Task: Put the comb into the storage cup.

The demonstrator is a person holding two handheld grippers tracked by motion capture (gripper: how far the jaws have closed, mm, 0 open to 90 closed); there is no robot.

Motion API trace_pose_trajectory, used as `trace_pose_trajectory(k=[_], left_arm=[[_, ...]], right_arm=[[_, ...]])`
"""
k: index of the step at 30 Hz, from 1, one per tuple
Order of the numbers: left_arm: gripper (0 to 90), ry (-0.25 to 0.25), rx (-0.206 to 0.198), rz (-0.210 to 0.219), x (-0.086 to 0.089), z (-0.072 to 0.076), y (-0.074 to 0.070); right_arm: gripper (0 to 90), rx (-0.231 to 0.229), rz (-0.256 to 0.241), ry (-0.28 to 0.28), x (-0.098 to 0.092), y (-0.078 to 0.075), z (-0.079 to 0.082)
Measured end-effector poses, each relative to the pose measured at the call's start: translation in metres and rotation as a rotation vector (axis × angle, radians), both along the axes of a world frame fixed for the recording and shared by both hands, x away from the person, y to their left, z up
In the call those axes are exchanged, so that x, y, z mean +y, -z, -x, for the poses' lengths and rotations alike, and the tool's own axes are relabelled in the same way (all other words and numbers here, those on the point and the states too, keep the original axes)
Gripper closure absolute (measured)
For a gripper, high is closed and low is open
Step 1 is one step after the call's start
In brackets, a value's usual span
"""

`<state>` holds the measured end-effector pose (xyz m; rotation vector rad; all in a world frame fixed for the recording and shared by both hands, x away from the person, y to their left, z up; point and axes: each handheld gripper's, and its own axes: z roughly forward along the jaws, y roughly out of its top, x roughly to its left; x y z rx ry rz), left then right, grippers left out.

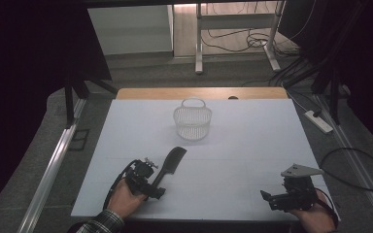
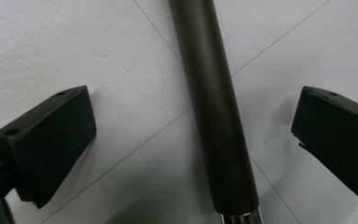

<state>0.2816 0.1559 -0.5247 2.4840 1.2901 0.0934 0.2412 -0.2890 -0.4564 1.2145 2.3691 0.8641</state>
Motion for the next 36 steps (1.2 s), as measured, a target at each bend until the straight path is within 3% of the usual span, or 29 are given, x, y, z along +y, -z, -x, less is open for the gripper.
trace_pose_trajectory(k=[4,8,12,20,21,22,36], left_arm=[[0.0,0.012,-0.010,-0.044,-0.005,0.001,0.001],[1.2,0.008,-0.006,-0.049,-0.005,0.002,0.000],[9.4,0.021,-0.010,-0.047,-0.005,0.004,-0.005],[59.5,0.021,-0.023,-0.024,0.000,0.006,-0.012],[59.5,0.016,-0.030,-0.030,0.002,0.006,-0.013],[70.5,0.016,-0.027,-0.026,0.004,0.005,-0.013],[71.9,0.031,0.005,0.029,0.011,0.000,-0.013]], right_arm=[[0.7,0.000,0.002,-0.001,0.000,0.000,0.000],[0.7,0.002,0.004,-0.002,0.000,0.000,0.000],[0.7,0.001,0.006,-0.003,0.001,0.000,0.000],[0.7,0.000,0.011,-0.007,0.001,0.000,0.000],[0.7,0.001,0.012,-0.007,0.001,0.000,0.000],[0.7,0.001,0.013,-0.008,0.001,0.000,0.000],[0.7,-0.001,0.021,-0.012,0.002,0.001,0.000]])
